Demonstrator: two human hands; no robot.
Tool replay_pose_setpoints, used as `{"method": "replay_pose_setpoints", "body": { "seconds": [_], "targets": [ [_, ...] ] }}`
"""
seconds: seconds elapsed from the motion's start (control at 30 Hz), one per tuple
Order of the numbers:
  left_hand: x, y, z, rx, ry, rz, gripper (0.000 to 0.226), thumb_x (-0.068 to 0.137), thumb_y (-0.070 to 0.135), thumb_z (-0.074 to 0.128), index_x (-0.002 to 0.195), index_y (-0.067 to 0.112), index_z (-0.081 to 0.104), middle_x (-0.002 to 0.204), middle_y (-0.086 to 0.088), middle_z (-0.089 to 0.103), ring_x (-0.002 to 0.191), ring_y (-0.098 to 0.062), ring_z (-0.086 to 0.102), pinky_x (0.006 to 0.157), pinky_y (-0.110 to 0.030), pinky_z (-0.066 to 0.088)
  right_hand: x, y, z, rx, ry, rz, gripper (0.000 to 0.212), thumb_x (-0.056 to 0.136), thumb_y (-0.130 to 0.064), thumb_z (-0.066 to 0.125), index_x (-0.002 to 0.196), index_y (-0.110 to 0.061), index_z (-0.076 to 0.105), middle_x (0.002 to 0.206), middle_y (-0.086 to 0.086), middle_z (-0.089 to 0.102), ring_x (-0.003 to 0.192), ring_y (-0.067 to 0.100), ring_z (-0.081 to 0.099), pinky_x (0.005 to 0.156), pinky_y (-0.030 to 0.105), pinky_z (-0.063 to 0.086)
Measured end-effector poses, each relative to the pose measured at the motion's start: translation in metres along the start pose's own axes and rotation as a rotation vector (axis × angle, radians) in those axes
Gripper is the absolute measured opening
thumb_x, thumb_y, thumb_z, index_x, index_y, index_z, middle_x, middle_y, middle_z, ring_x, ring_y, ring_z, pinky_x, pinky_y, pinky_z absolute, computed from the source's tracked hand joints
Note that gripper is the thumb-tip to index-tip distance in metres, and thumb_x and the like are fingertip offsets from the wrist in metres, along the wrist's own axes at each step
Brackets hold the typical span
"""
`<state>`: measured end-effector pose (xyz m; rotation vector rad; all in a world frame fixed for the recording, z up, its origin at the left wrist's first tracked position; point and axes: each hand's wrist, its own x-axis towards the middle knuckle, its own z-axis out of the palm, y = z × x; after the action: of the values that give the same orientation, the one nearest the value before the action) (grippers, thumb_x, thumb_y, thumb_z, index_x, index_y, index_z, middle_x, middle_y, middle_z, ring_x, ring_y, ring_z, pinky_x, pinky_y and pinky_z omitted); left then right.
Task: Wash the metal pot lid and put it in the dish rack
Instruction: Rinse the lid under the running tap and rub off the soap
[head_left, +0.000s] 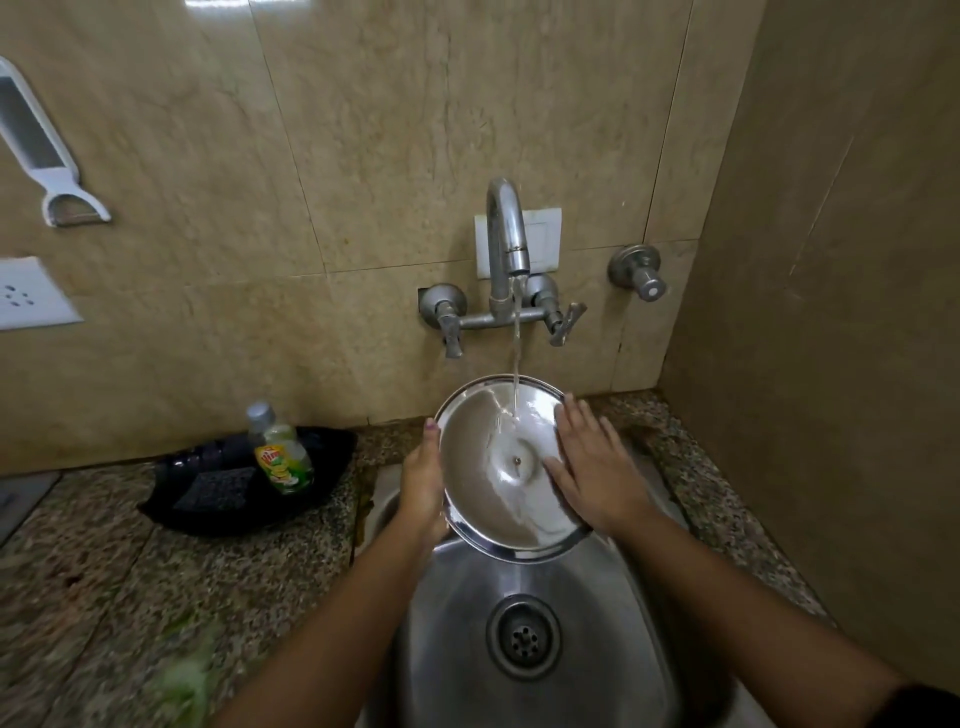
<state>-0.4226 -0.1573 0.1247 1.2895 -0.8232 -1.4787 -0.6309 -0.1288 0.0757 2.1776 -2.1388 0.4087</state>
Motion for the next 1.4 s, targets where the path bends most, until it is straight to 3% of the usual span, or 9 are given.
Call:
{"method": "replay_pose_setpoints", "body": {
  "seconds": [0.37, 0.5, 0.6, 0.73, 0.87, 1.03, 1.2, 1.3, 1.4],
  "targets": [
    [0.006, 0.014, 0.007, 0.066, 0.016, 0.015, 0.044, 0.096, 0.043, 0.047, 0.090, 0.006, 0.070, 0.087, -0.015, 0.072, 0.079, -0.029, 0.068, 0.074, -0.033, 0.054, -0.022, -0.061, -0.014, 0.230, -0.099, -0.492, 0.072, 0.096, -0.057, 0.031, 0.153, -0.023, 0.003, 0.162, -0.006, 0.001, 0.147, 0.004, -0.007, 0.119, 0.032, -0.001],
    [0.008, 0.010, 0.008, 0.053, 0.054, -0.095, 0.042, 0.095, 0.042, 0.047, 0.089, 0.006, 0.068, 0.093, -0.019, 0.070, 0.079, -0.031, 0.067, 0.074, -0.037, 0.056, -0.038, -0.032, -0.021, 0.186, -0.019, -0.532, 0.071, 0.090, -0.056, 0.051, 0.147, -0.019, 0.034, 0.154, -0.001, 0.034, 0.142, 0.010, 0.028, 0.116, 0.031, 0.027],
    [0.002, 0.013, 0.011, -0.033, 0.031, -0.210, 0.047, 0.097, 0.043, 0.042, 0.107, 0.003, 0.066, 0.112, -0.023, 0.067, 0.091, -0.032, 0.066, 0.072, -0.040, 0.055, -0.034, -0.022, -0.026, 0.166, 0.084, -0.644, 0.050, 0.085, -0.024, 0.065, 0.133, -0.014, 0.055, 0.134, 0.006, 0.059, 0.121, 0.016, 0.057, 0.099, 0.030, 0.048],
    [-0.002, 0.018, 0.007, -0.046, -0.098, -0.299, 0.068, 0.096, 0.058, 0.023, 0.127, 0.005, 0.053, 0.126, -0.015, 0.060, 0.107, -0.030, 0.061, 0.082, -0.042, 0.051, -0.026, -0.024, -0.062, 0.594, 0.253, -0.206, 0.028, 0.086, -0.009, 0.065, 0.114, -0.016, 0.068, 0.096, 0.002, 0.074, 0.078, 0.003, 0.066, 0.072, 0.012, 0.049],
    [-0.006, 0.015, 0.007, 0.163, -0.053, -0.217, 0.055, 0.098, 0.045, 0.038, 0.140, 0.011, 0.043, 0.148, -0.010, 0.041, 0.131, -0.026, 0.042, 0.091, -0.034, 0.036, 0.005, -0.018, -0.071, 1.314, 0.179, 0.319, 0.007, 0.083, -0.002, 0.067, 0.087, -0.006, 0.071, 0.078, 0.012, 0.070, 0.064, 0.013, 0.065, 0.061, 0.025, 0.052],
    [-0.019, 0.021, 0.004, -0.042, -0.148, -0.283, 0.036, 0.098, 0.027, 0.045, 0.107, -0.002, 0.064, 0.077, -0.008, 0.070, 0.066, -0.018, 0.062, 0.043, -0.024, 0.053, 0.013, -0.007, -0.055, 1.740, 0.041, 0.697, 0.018, 0.084, -0.009, 0.065, 0.101, -0.006, 0.068, 0.094, 0.017, 0.071, 0.087, 0.035, 0.067, 0.082, 0.050, 0.054],
    [-0.006, 0.017, 0.001, -0.171, -0.037, -0.152, 0.024, 0.098, 0.015, 0.045, 0.102, -0.003, 0.062, 0.084, -0.014, 0.065, 0.071, -0.023, 0.063, 0.050, -0.029, 0.057, 0.017, 0.005, -0.036, 1.880, 0.000, 0.742, 0.039, 0.081, -0.012, 0.065, 0.117, 0.001, 0.062, 0.106, 0.023, 0.066, 0.094, 0.038, 0.064, 0.090, 0.051, 0.052],
    [-0.004, 0.019, 0.006, -0.150, 0.098, -0.019, 0.019, 0.097, 0.016, 0.048, 0.090, 0.005, 0.061, 0.078, -0.010, 0.062, 0.068, -0.021, 0.058, 0.048, -0.021, 0.052, 0.032, 0.000, -0.048, 1.625, 0.095, 0.605, 0.026, 0.089, -0.014, 0.062, 0.113, -0.008, 0.064, 0.101, 0.011, 0.069, 0.092, 0.028, 0.065, 0.077, 0.035, 0.055],
    [-0.006, 0.025, 0.005, -0.176, 0.141, 0.055, 0.025, 0.096, 0.012, 0.049, 0.074, 0.006, 0.059, 0.063, -0.007, 0.059, 0.052, -0.018, 0.057, 0.039, -0.015, 0.047, 0.063, -0.007, -0.068, 1.334, 0.203, 0.466, 0.042, 0.089, -0.029, 0.064, 0.128, -0.015, 0.056, 0.113, 0.004, 0.063, 0.102, 0.021, 0.061, 0.092, 0.036, 0.050]
  ]
}}
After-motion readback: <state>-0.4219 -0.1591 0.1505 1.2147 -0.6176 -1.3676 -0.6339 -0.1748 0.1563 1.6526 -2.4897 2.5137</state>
